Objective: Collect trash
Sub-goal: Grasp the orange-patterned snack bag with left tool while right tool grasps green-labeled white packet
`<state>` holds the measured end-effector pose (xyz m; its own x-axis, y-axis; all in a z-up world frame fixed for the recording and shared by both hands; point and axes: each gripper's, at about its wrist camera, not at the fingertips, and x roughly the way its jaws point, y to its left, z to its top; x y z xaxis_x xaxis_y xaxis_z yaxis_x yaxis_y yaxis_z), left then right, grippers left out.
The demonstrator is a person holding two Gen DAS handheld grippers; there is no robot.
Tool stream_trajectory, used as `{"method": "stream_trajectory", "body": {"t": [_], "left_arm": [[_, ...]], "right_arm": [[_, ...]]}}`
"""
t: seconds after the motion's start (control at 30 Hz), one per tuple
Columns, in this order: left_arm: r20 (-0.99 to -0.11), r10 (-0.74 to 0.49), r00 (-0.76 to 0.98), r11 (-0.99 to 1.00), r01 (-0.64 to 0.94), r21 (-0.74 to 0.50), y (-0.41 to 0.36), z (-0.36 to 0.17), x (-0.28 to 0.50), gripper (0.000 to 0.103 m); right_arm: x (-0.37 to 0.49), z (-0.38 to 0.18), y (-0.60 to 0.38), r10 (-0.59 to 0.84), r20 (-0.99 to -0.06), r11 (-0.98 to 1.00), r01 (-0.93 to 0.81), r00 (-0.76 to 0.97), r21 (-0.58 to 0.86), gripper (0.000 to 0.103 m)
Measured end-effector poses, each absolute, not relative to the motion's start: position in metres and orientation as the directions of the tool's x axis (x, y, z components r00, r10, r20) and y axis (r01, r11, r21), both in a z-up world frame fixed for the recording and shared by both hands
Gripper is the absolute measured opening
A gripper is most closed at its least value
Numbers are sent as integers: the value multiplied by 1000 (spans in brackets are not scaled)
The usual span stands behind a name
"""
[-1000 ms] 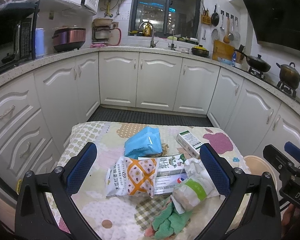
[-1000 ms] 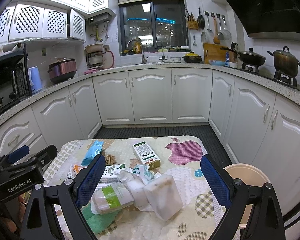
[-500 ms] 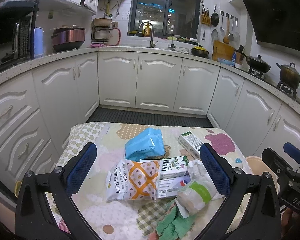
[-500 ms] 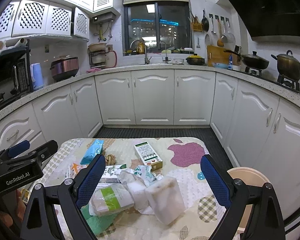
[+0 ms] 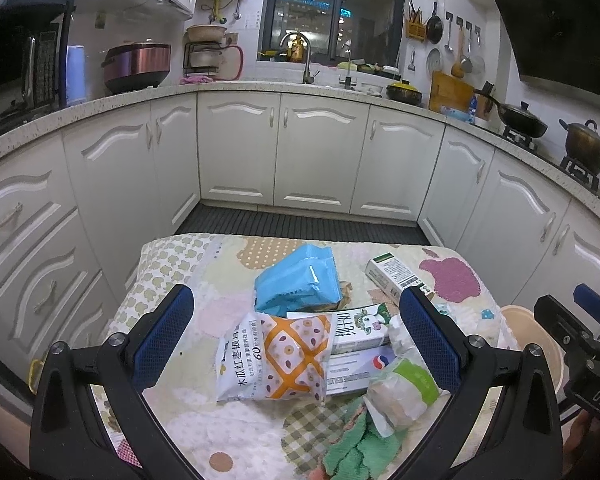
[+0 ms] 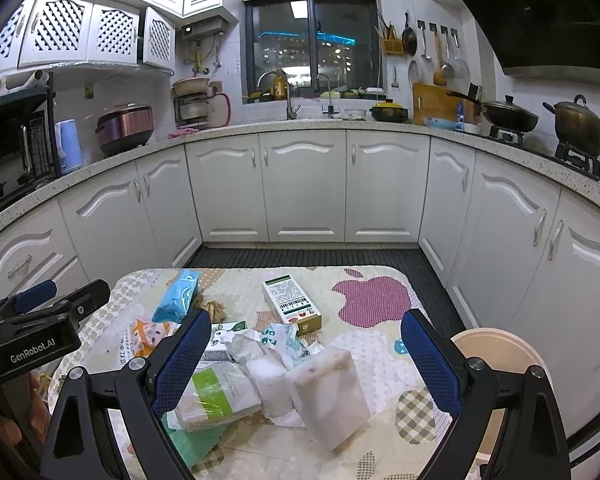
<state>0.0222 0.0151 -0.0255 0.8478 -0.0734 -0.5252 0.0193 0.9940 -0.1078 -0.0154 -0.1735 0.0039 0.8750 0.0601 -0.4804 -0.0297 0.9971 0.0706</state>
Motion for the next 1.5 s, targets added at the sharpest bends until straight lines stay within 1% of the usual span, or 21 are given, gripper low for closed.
{"method": "stream_trajectory", "body": {"t": [0.63,0.77,0.87,1.1,1.23,1.3,1.5], "left_arm": [[-554,-57,830,996,6,-93,24,-40,36,102],[-571,-84,817,994,29,-105,32,-44,38,102],[-621,-140,771,988,66,-141,44,-52,46,102],[-698,-207,686,976,92,-199,64,-77,54,102],[-735,-217,642,976,132,-173,61,-88,60,102],[-748,-227,624,974,142,-178,60,-91,64,102],[-751,-305,586,952,182,-245,59,-93,85,102]], "right_arm": [[-4,-10,-179,64,-516,997,-30,854,75,95],[-3,-14,-180,70,-530,997,-37,845,73,95],[-1,-19,-180,86,-548,996,-51,832,79,95],[9,-35,-182,160,-605,986,-102,780,129,95],[14,-47,-172,232,-639,973,-170,733,158,95],[16,-52,-166,257,-653,966,-195,713,167,94],[28,-76,-165,369,-699,928,-203,612,312,93]]}}
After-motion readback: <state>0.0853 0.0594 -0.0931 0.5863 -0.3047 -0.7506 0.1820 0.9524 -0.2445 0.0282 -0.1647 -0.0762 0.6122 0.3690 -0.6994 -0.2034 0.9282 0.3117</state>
